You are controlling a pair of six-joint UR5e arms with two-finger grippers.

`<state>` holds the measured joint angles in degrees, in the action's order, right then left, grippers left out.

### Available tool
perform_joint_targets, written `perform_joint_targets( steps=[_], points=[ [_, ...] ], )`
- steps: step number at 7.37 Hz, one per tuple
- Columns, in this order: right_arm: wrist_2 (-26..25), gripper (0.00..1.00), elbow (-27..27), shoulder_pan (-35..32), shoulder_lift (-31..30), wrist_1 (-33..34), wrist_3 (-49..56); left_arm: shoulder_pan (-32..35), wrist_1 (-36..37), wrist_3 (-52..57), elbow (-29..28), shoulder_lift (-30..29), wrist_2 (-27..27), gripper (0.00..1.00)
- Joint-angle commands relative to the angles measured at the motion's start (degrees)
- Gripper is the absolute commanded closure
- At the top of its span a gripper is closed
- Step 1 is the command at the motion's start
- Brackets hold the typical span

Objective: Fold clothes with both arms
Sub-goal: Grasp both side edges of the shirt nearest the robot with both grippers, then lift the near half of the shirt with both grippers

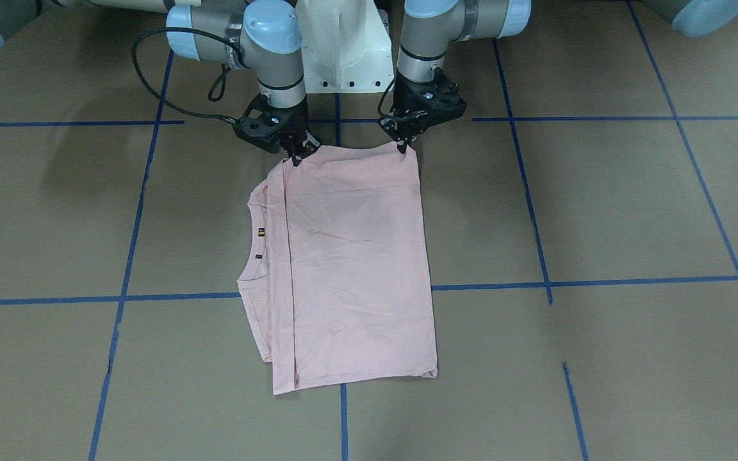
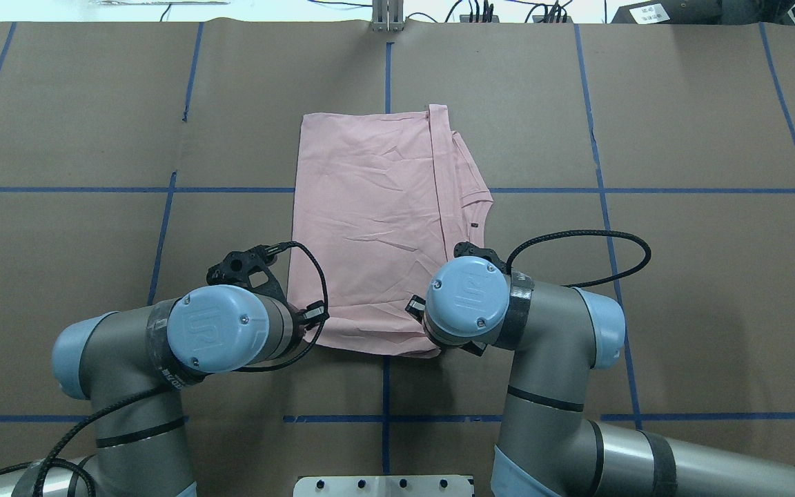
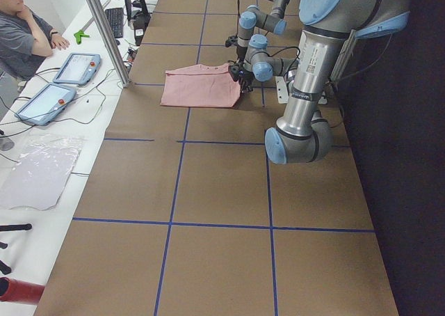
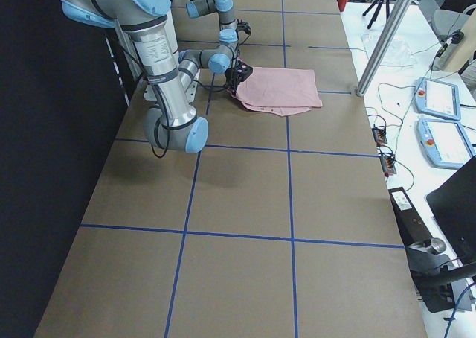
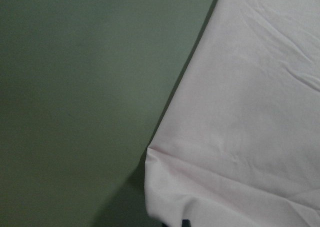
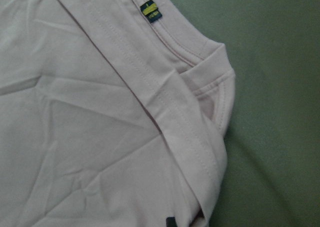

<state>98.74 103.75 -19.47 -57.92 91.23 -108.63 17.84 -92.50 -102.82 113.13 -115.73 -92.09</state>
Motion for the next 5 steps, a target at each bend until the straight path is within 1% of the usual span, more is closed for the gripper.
perform_joint_targets(
  steps=[1, 2, 3, 5],
  points=[
    [0.4, 1.0, 7.0, 0.4, -4.4, 0.0, 0.2, -3.4, 2.8, -0.4, 7.0, 3.6, 0.0, 1.0],
    [0.7, 1.0, 12.0, 2.1, -6.6, 0.1, 0.1, -6.0, 7.8, -0.8, 11.4, 4.3, -0.3, 1.0],
    [0.7, 1.0, 14.7, 4.1, -6.7, 0.4, -0.1, -8.8, 11.0, -1.1, 14.8, 4.3, -0.4, 1.0],
    [0.8, 1.0, 16.5, 6.3, -6.6, 0.4, -0.4, -11.9, 11.3, -3.9, 15.7, 4.0, -2.0, 1.0]
  ],
)
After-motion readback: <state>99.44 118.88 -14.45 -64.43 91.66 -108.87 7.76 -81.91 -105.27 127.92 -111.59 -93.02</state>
